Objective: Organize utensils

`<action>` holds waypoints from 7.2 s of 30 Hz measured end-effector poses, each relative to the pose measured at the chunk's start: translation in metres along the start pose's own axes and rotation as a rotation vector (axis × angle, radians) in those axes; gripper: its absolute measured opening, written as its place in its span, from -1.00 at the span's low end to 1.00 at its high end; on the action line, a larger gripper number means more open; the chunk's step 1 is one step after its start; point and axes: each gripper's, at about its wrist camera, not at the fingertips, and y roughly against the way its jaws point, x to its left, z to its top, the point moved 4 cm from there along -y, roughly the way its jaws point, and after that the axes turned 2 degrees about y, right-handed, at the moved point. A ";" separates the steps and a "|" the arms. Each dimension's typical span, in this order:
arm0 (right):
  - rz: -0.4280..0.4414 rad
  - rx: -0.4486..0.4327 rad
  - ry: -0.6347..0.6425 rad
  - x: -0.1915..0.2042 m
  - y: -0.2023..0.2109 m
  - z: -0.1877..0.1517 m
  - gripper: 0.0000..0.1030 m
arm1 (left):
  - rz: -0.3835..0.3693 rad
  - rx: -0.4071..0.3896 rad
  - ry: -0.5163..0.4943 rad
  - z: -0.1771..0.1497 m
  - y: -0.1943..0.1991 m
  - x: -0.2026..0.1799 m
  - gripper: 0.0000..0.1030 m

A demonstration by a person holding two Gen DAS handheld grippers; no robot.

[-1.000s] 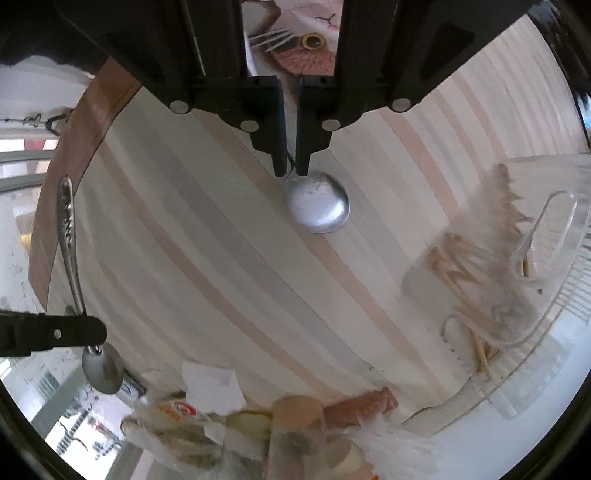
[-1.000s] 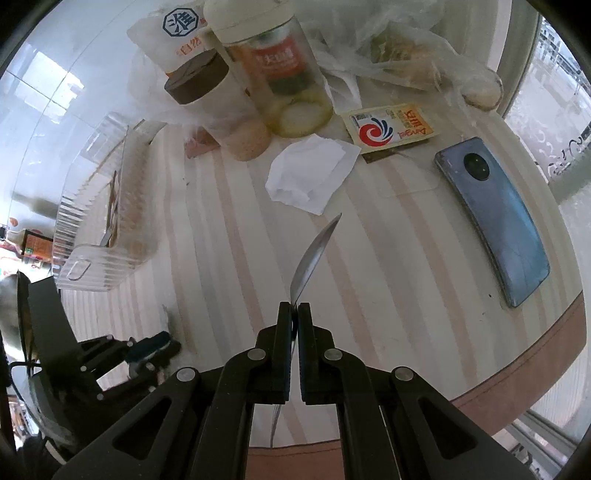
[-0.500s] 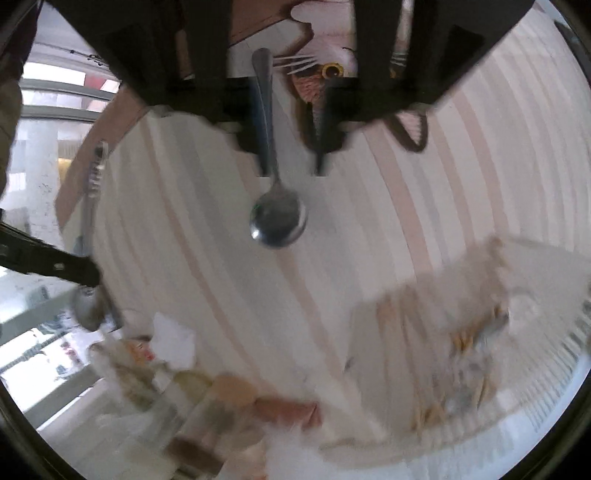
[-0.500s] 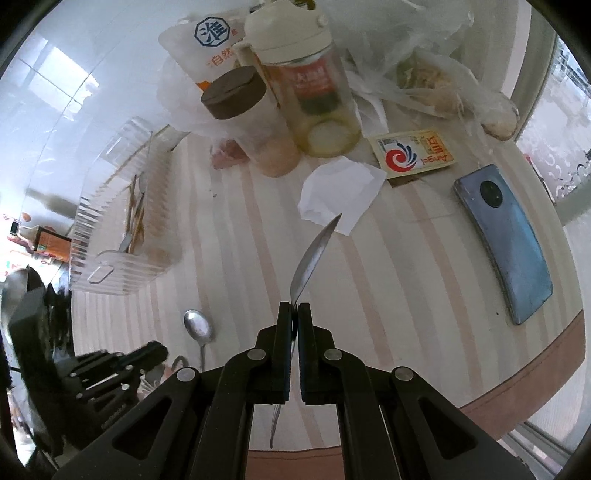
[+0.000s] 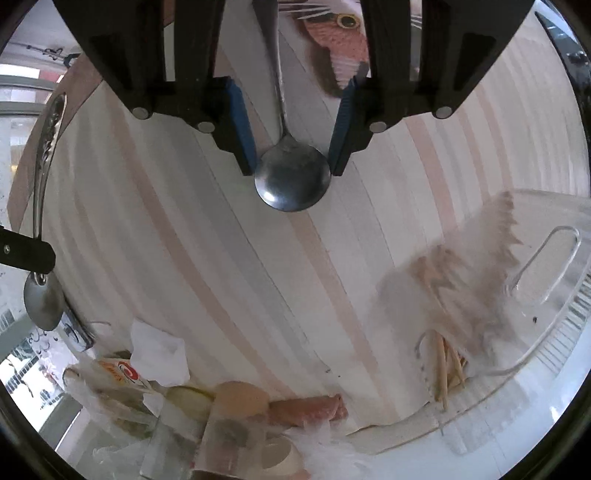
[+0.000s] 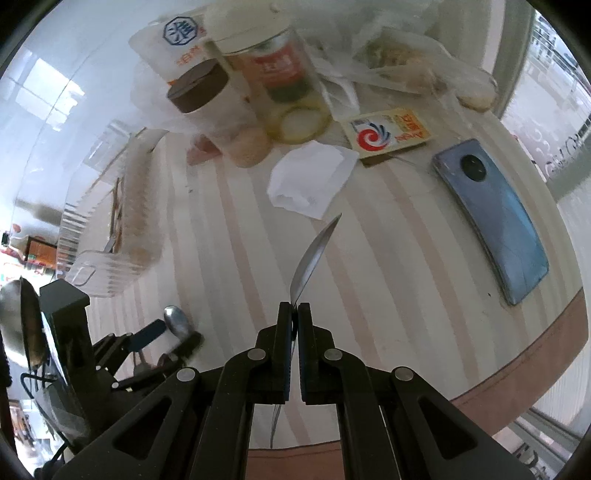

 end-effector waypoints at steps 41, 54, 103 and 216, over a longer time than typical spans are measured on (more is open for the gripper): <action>-0.104 0.234 0.085 -0.005 -0.061 -0.024 -0.94 | -0.039 0.039 0.201 -0.036 -0.028 0.049 1.00; -0.103 0.203 0.067 -0.008 -0.059 -0.024 -0.94 | -0.057 -0.005 0.113 0.014 -0.039 -0.004 0.58; 0.108 -0.083 0.197 0.104 0.052 0.064 -0.94 | -0.055 -0.514 0.177 0.064 0.254 0.084 -0.27; -0.168 -0.525 0.443 0.203 0.272 -0.097 1.00 | 0.233 -0.583 0.456 -0.138 0.357 0.128 1.00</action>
